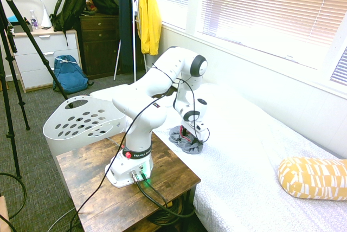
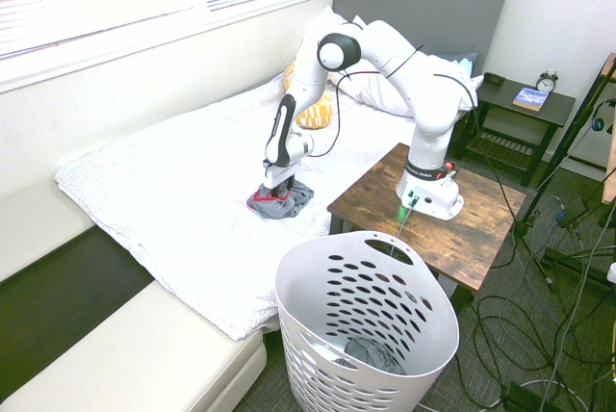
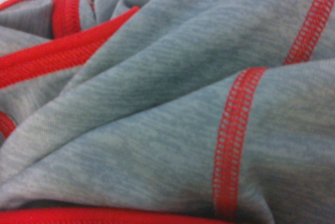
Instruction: Put my clothes in the laundry bag
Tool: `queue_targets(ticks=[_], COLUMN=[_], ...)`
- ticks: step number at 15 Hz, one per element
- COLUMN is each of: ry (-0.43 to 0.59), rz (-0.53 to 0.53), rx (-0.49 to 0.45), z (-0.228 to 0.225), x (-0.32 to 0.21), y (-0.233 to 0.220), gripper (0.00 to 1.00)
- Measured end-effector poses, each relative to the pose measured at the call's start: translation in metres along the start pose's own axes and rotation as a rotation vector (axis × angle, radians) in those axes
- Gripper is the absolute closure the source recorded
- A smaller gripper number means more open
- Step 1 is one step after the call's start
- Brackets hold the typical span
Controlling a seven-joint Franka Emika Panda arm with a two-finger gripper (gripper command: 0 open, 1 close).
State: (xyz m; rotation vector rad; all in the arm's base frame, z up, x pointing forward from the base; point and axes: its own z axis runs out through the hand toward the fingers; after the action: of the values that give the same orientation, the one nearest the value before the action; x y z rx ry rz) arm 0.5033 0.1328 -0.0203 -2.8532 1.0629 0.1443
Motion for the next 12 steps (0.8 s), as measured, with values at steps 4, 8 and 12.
queue_targets(ticks=[4,8,12], ry=[-0.002,-0.004,-0.013], rz=[0.002,0.004,0.020], rx=[-0.004,-0.005,-0.006], z=[-0.002,-0.011,-0.016], x=[-0.001,-0.005,-0.003], y=[0.003,0.008,0.018], gripper=[1.00,1.00,1.00])
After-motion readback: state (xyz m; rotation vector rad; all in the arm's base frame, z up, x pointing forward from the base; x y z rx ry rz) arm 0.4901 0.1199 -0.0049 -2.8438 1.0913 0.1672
